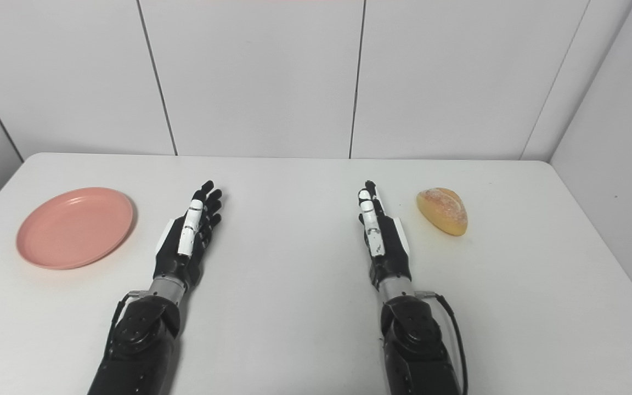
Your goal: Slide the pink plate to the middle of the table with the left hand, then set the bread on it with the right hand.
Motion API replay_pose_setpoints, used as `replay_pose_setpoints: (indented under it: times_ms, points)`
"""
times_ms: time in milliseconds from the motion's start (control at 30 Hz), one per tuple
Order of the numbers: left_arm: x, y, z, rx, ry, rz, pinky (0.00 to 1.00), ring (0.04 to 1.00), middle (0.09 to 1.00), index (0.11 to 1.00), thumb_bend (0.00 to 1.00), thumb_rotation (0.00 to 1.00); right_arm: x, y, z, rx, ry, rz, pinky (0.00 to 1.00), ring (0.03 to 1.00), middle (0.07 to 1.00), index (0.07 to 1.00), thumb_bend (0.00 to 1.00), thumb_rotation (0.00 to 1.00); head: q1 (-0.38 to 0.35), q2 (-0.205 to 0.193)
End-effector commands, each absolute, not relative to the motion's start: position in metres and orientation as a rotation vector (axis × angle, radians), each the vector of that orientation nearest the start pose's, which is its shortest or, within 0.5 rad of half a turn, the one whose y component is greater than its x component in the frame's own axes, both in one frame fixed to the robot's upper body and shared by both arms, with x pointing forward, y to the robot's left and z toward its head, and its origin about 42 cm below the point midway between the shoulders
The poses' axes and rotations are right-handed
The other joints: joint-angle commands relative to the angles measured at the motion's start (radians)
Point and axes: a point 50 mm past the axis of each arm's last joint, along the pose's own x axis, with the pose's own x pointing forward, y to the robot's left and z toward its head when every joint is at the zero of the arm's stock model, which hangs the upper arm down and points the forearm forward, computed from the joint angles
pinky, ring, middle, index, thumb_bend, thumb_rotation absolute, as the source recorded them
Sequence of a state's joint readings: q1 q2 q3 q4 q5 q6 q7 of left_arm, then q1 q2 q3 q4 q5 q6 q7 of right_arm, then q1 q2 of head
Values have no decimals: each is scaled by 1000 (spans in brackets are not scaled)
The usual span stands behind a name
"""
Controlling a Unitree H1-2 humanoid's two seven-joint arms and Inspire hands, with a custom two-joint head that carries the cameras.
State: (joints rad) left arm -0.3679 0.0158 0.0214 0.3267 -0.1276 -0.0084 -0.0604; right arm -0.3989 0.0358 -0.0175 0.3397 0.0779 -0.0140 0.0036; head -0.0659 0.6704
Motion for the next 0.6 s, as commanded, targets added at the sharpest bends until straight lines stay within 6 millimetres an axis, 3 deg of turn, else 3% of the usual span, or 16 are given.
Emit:
replay_pose_setpoints:
  times_ms: [0, 567]
  points:
    - [408, 182, 148, -91, -102, -154, 1000, 993, 970, 956, 454, 1000, 418, -158, 161, 113, -151, 110, 1000, 1000, 1000, 1000, 693, 1000, 1, 0]
    - [408, 182, 148, -91, -96, -155, 1000, 991, 971, 958, 465, 1000, 418, -159, 162, 115, -156, 108, 1000, 1000, 1000, 1000, 678, 1000, 1, 1]
